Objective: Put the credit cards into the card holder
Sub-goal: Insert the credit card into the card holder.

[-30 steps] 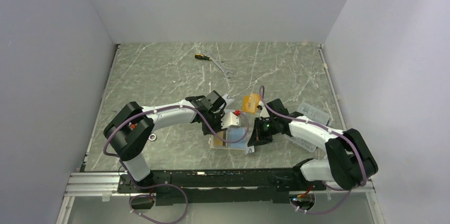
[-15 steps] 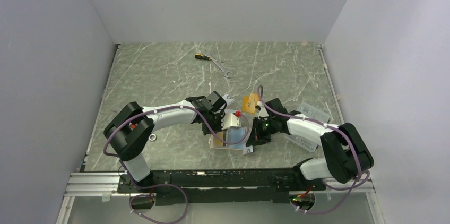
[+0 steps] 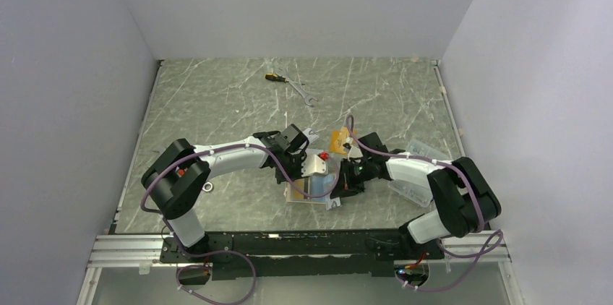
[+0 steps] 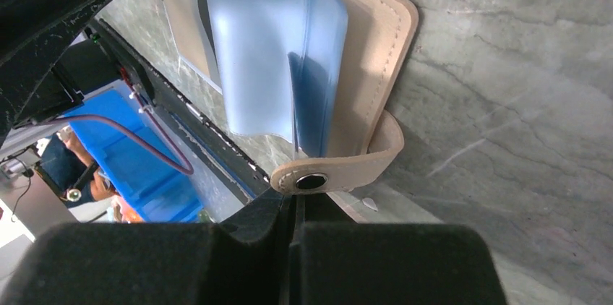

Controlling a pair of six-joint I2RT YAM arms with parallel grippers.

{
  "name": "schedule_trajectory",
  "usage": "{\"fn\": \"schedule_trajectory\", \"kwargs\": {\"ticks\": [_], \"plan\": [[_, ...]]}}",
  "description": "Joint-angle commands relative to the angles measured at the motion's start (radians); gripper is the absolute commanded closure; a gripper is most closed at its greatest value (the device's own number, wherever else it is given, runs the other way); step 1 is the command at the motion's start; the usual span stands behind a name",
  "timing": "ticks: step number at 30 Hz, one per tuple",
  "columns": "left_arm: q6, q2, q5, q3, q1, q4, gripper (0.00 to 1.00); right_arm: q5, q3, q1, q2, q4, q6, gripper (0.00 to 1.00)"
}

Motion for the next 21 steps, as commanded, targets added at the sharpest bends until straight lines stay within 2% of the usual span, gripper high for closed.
{"fn": "schedule_trajectory", "kwargs": {"ticks": [1,9,15,21], "plan": [[0.023,-0.026,0.017,-0.003,-0.007,-0.002,0.83,0.009,0.04,-0.001,0.024,0.048,-0.005,1.0],[0.033,-0.056,0.032,0.025,-0.007,-0.029,0.84,-0.042,0.045,0.001,0.082,0.098,0.004,1.0],[-0.002,-0.068,0.14,0.179,-0.005,-0.101,0.8,-0.042,0.032,0.001,0.081,0.108,0.006,1.0],[-0.077,0.012,0.238,0.24,-0.023,-0.012,0.76,-0.049,0.021,0.0,0.081,0.113,0.005,1.0]]}}
